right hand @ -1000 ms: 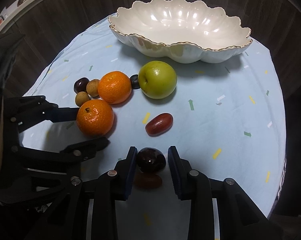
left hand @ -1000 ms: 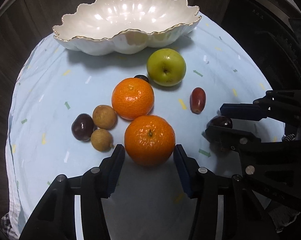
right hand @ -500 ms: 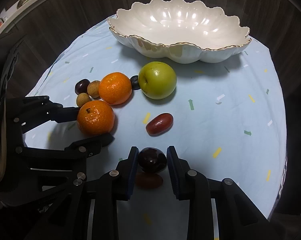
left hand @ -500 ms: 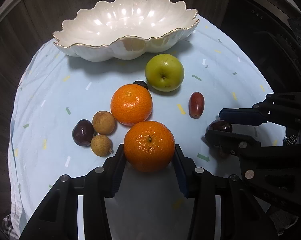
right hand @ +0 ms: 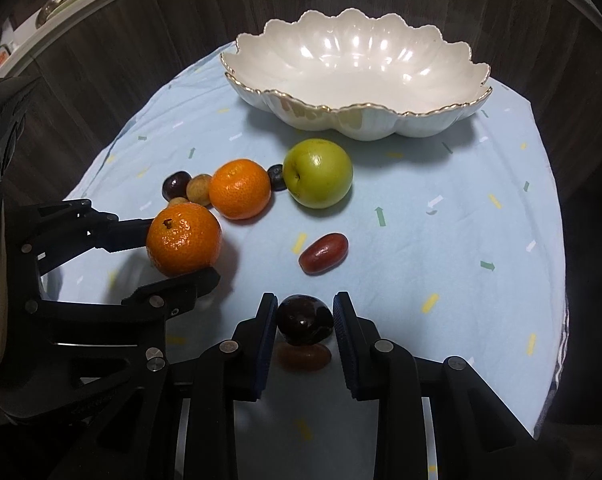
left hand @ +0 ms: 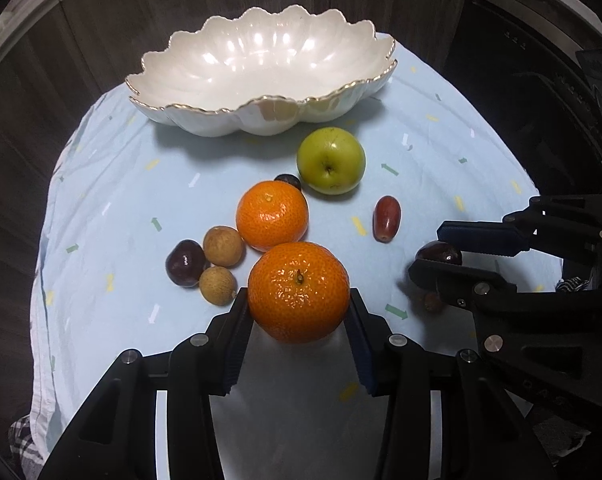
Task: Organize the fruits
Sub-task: 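Lift and carry the plum and mandarin over the white scalloped bowl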
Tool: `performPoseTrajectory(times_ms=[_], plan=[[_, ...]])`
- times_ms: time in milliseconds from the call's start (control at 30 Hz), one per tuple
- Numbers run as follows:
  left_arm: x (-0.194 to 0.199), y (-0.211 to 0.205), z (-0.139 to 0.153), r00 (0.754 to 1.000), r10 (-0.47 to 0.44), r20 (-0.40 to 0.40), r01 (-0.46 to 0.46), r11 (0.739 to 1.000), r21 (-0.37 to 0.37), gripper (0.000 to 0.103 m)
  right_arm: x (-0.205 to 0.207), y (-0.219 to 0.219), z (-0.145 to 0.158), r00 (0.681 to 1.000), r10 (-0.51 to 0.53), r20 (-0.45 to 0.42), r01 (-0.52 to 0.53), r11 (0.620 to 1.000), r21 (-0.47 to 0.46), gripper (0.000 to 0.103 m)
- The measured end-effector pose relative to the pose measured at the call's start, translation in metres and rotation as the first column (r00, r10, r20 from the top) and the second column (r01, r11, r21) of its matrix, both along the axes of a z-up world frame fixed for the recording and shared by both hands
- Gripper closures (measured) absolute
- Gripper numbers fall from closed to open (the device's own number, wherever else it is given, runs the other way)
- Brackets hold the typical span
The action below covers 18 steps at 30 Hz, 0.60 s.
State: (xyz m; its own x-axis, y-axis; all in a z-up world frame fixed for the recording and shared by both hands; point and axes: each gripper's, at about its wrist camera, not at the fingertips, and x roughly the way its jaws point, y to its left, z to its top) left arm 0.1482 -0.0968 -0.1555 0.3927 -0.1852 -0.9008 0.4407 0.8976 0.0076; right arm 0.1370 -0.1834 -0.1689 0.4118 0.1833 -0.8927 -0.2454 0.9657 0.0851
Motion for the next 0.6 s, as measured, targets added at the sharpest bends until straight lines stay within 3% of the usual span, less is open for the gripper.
performPoseTrajectory(times_ms=[600], plan=[[-0.004,0.004,0.036,0.997,0.042,0.061,-0.041,0.999,-0.019,0.058,-0.008,-0.003,0.031,0.997,-0.038,0.062,0.036,0.999,0.025,0.073]])
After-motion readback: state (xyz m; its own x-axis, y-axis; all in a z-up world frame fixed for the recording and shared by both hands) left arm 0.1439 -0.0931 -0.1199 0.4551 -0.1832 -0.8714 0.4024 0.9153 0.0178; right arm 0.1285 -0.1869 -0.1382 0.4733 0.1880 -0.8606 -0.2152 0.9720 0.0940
